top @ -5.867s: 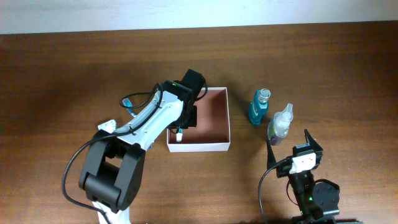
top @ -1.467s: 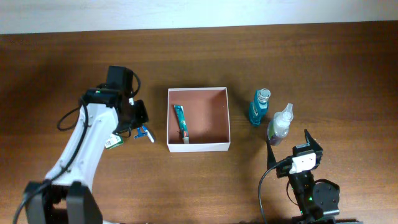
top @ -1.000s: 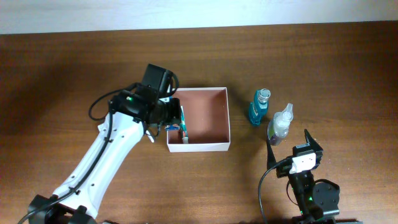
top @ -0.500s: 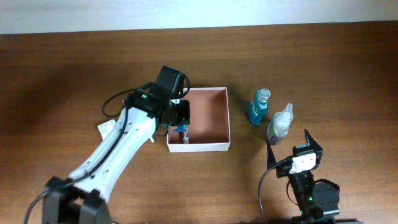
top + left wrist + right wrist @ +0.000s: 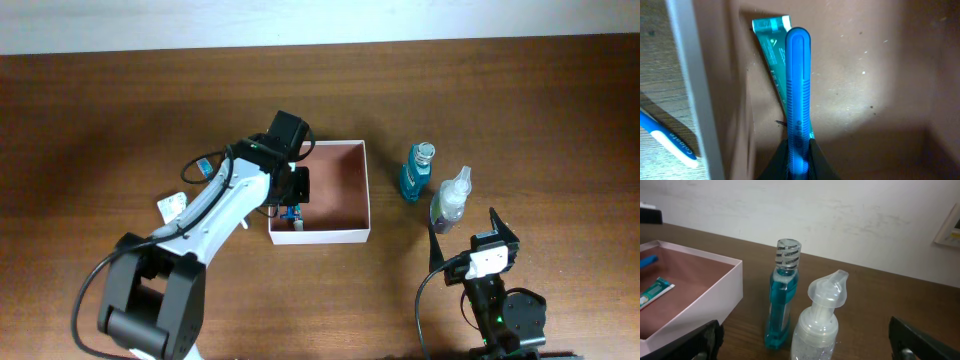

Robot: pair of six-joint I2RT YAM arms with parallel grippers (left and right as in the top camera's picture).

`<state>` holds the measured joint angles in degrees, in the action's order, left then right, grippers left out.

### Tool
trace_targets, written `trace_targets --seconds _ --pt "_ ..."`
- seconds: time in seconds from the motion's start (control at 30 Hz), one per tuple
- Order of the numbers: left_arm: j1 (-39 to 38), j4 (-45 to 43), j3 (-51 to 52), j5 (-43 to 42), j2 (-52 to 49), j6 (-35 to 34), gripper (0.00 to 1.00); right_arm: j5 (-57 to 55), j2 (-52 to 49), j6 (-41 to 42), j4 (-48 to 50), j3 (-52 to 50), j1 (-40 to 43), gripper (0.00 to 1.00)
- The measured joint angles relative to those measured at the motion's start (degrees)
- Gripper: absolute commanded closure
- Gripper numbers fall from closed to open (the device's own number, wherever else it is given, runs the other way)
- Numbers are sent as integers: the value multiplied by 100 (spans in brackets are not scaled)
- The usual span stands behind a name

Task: Pack container
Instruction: 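Carry the razor into the box and release it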

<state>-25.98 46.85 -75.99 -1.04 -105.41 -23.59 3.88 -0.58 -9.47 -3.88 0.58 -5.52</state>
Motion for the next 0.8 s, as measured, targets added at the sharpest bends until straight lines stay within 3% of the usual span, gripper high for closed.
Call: trace_targets --seconds 0.17,0.23,0.4,0.47,0.8 --pt "0 -9 0 9 -144 0 97 0 0 0 2 0 0 2" --pt "0 -11 0 28 -179 0 92 0 0 0 2 0 0 2" --pt "0 -22 0 46 -199 -2 89 0 0 0 0 0 0 2" --pt "0 -22 0 59 -199 -2 82 0 0 2 2 0 0 2" --pt "0 28 0 83 -199 -20 81 0 0 2 2 0 0 2"
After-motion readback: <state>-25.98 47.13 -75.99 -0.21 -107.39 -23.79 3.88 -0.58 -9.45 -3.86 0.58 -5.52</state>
